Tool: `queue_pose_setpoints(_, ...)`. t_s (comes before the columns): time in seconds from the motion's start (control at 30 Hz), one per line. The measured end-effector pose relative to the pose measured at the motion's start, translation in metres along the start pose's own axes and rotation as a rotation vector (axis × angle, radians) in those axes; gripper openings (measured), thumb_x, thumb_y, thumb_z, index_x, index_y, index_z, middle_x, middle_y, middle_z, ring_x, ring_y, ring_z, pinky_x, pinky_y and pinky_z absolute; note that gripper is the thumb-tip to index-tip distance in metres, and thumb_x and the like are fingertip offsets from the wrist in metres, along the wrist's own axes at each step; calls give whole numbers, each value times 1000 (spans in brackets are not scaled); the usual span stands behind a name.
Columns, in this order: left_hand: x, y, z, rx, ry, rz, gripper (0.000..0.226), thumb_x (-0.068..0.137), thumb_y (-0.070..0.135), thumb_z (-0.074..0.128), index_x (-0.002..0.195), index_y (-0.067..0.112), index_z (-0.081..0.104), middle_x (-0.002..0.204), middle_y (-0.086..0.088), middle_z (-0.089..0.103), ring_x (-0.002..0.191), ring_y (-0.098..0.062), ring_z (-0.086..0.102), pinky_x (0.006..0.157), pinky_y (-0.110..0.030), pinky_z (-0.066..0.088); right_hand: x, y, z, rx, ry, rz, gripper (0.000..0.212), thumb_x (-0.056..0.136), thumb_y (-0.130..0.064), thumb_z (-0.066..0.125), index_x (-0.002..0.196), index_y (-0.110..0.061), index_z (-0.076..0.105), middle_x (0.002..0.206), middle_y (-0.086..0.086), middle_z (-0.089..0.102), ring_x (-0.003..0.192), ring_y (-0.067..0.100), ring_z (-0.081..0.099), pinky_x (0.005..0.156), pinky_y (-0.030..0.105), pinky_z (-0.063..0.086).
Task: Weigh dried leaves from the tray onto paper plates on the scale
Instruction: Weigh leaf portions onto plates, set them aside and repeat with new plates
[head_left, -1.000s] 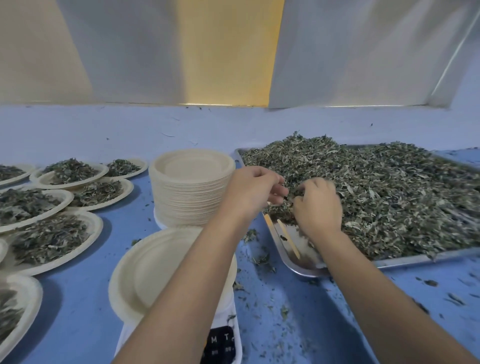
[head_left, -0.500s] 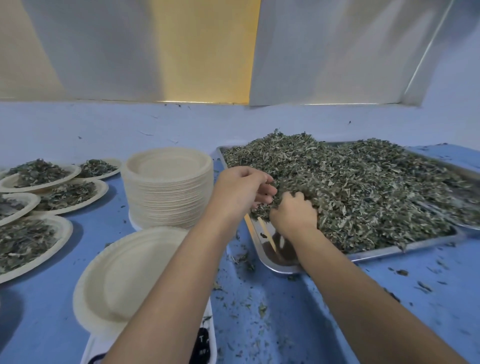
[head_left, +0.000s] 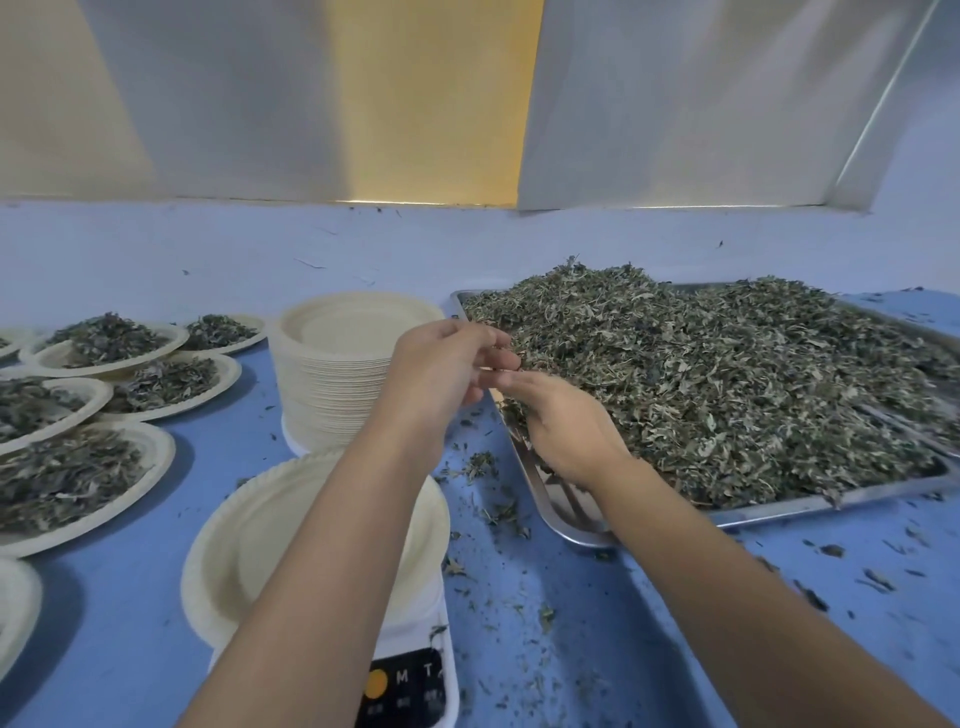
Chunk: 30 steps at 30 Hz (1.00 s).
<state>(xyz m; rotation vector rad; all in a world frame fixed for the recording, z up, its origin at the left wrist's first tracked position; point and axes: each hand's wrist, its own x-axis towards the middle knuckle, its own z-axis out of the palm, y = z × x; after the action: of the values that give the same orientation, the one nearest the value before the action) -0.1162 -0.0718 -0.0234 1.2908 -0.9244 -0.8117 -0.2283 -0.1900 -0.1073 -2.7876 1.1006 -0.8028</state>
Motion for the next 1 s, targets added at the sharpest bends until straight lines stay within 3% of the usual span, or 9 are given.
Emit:
queue_pose_setpoints(0.17, -4, -2, -2, -19, -25, -10, 19, 91, 10, 51, 79, 12, 66, 63, 2, 69, 51, -7, 60, 45, -14, 42, -1, 4, 3, -88, -206, 8, 57, 92, -5, 38, 143, -31, 43, 151, -10, 36, 135, 15, 40, 100, 29, 39)
queue_pose_setpoints(0.3, -3, 0, -4, -64, -12, -28, 19, 92, 12, 52, 80, 12, 66, 66, 0, 71, 53, -8, 61, 47, -15, 42, 0, 9, 4, -309, -249, 45, 58, 93, -5, 37, 148, -20, 32, 159, 0, 15, 146, 16, 13, 118, 36, 10)
queue_pose_setpoints(0.4, -4, 1, -1, -71, -11, -31, 19, 92, 12, 51, 80, 12, 66, 65, 1, 70, 53, -8, 61, 46, -15, 41, 1, 14, 5, -369, -167, 167, 50, 98, -22, 33, 148, -22, 32, 161, 3, 1, 148, 19, 0, 119, 43, 0)
queue_pose_setpoints(0.5, -5, 1, 3, -63, -30, -36, 19, 92, 12, 51, 81, 12, 66, 62, 3, 69, 52, -7, 61, 46, -14, 41, 0, 18, 7, -325, -273, 309, 51, 100, -36, 28, 150, -23, 24, 161, 5, 3, 147, 25, 6, 117, 47, 5)
queue_pose_setpoints(0.57, -5, 0, 5, -58, -36, -40, 19, 92, 12, 50, 82, 12, 66, 62, 3, 69, 52, -6, 61, 47, -15, 40, 0, 16, 6, -242, -348, 351, 49, 100, -35, 30, 147, -21, 31, 156, 9, 23, 139, 31, 30, 112, 46, 21)
queue_pose_setpoints(0.7, -4, -2, 3, -73, -34, -50, 18, 92, 12, 51, 82, 11, 66, 63, 2, 70, 51, -7, 61, 47, -14, 41, 0, 10, 2, -180, -92, 290, 41, 96, -25, 35, 135, -25, 46, 126, 7, 57, 108, 33, 56, 83, 39, 39)
queue_pose_setpoints(0.8, -4, -3, 2, -89, -25, -59, 19, 92, 11, 51, 81, 11, 66, 63, 1, 70, 51, -7, 61, 45, -14, 41, 1, 12, 4, -228, -53, 229, 46, 100, -27, 32, 146, -27, 32, 140, 7, 46, 120, 32, 47, 90, 42, 39)
queue_pose_setpoints(0.9, -5, -5, 3, -89, -24, -68, 19, 92, 12, 51, 80, 12, 66, 63, 2, 69, 50, -6, 60, 45, -14, 41, 3, 17, 13, -176, -272, 189, 48, 103, -35, 28, 150, -29, 23, 159, 3, 15, 140, 29, 24, 110, 46, 28)
queue_pose_setpoints(1.0, -5, -7, 4, -86, -30, -68, 19, 92, 12, 51, 81, 11, 66, 62, 3, 69, 50, -6, 60, 45, -14, 40, 3, 19, 19, -189, -460, 192, 46, 104, -37, 24, 148, -26, 27, 157, 4, 19, 140, 29, 22, 112, 47, 24)
